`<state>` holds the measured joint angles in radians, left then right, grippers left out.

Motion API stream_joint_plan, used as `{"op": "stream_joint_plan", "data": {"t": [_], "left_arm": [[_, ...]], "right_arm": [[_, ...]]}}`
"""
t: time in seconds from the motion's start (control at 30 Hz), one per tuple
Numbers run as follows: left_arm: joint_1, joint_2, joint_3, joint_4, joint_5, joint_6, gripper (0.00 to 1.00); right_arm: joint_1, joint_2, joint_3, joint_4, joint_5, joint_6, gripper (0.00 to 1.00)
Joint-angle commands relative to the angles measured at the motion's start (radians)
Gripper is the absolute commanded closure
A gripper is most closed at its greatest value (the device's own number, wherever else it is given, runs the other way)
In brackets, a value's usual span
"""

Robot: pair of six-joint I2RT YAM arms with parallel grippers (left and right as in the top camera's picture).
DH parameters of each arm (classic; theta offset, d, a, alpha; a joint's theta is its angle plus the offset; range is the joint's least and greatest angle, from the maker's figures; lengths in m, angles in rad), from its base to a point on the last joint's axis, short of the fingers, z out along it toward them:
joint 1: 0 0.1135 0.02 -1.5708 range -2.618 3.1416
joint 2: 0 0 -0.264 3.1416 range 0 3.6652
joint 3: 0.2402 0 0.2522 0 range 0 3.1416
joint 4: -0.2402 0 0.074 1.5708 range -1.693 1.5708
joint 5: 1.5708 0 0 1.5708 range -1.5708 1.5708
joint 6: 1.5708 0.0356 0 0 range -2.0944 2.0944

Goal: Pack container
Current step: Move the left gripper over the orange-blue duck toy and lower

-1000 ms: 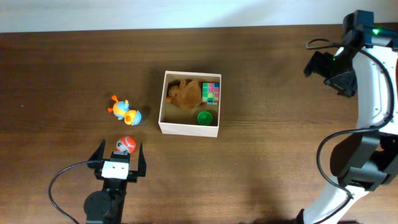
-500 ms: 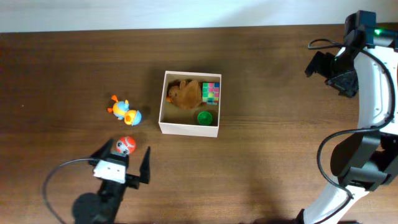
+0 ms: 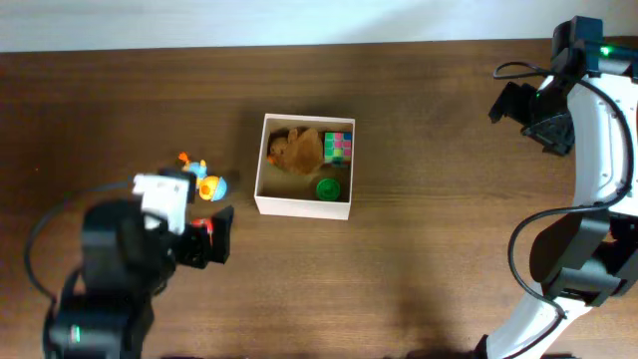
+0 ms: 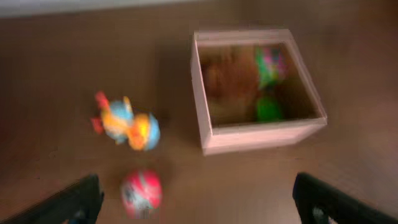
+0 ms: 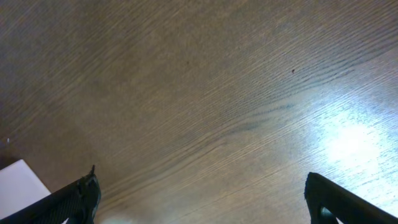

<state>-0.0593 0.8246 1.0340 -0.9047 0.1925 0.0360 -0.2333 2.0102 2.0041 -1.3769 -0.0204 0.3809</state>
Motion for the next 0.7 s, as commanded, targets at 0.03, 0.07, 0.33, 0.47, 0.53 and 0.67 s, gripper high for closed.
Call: {"op": "stream_joint_plan", "data": {"t": [0.03,0.07,0.33,0.47,0.53,0.67], "left_arm": [[0.003,0.169,0.142,-0.163,0.064,-0.01,0.01],[0.003,0.195,0.15,-0.195,0.076,-0.01,0.01],[0.003,0.367,0.15,-0.294,0.09,-0.03,0.01],[0.003,0.419,0.149,-0.304,0.114,-0.048,0.01],[0.003,0.444,0.148,-0.304,0.153,-0.047,0.01],[0.003,0.483,0.148,-0.277,0.159,-0.032,0.01]], "right_arm": [[-0.004,-0.012,0.015,0.001,0.005,-0.007,0.01],[-0.004,-0.012,0.015,0.001,0.005,-0.007,0.01],[-0.004,-0.012,0.015,0.001,0.005,-0.007,0.01],[-0.004,-0.012,0.016,0.001,0.005,-0.007,0.01],[-0.004,-0.012,0.015,0.001,0.005,-0.007,0.01],[-0.004,-0.012,0.015,0.001,0.005,-0.007,0.01]]}}
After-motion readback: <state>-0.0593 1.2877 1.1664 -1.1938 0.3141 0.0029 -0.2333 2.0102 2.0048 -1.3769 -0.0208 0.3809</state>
